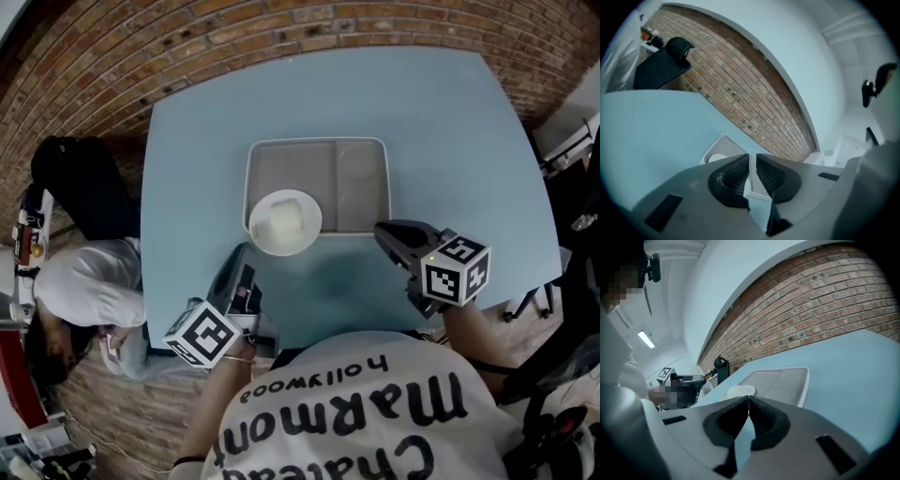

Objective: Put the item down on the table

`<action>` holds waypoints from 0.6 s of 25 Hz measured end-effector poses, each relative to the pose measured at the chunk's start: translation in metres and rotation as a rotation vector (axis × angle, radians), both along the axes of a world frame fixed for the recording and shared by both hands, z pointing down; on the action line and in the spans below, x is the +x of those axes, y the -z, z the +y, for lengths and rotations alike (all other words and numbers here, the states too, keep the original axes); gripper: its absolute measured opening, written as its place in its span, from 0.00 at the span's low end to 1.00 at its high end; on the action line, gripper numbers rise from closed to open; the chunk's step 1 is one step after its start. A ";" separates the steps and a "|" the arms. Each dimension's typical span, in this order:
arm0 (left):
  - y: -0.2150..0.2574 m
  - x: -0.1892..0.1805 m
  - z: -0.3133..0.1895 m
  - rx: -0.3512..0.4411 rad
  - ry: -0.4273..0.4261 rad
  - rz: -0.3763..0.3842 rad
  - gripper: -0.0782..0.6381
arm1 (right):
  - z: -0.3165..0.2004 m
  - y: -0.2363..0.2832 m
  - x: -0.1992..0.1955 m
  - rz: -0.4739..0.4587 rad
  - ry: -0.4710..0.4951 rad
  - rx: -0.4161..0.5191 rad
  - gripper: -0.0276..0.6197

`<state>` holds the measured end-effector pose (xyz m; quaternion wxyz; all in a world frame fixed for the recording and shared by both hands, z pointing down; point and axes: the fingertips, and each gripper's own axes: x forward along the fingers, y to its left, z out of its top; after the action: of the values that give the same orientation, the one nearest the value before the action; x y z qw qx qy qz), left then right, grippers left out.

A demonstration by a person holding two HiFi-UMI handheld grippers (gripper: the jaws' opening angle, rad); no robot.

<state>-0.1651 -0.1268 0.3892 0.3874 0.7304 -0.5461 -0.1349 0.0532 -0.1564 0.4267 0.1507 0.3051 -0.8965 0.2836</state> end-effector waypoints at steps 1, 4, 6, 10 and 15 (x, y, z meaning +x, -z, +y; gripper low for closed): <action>0.009 0.006 0.000 0.046 -0.028 -0.052 0.17 | 0.001 0.001 0.001 -0.001 0.003 0.004 0.06; 0.035 0.033 0.003 0.199 -0.118 -0.153 0.16 | 0.005 0.005 0.006 -0.005 0.010 0.016 0.06; 0.041 0.054 0.009 0.247 -0.179 -0.178 0.16 | 0.008 0.009 0.010 -0.007 0.017 0.025 0.06; 0.021 0.079 0.021 0.214 -0.311 -0.169 0.16 | 0.014 0.007 0.006 -0.006 0.047 0.039 0.06; -0.008 0.099 0.033 0.149 -0.381 -0.161 0.16 | 0.021 0.007 0.008 0.000 0.082 0.054 0.06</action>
<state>-0.0656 -0.0941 0.3970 0.3062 0.8553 -0.4160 -0.0406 0.0608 -0.1350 0.4199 0.1538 0.2720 -0.9156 0.2531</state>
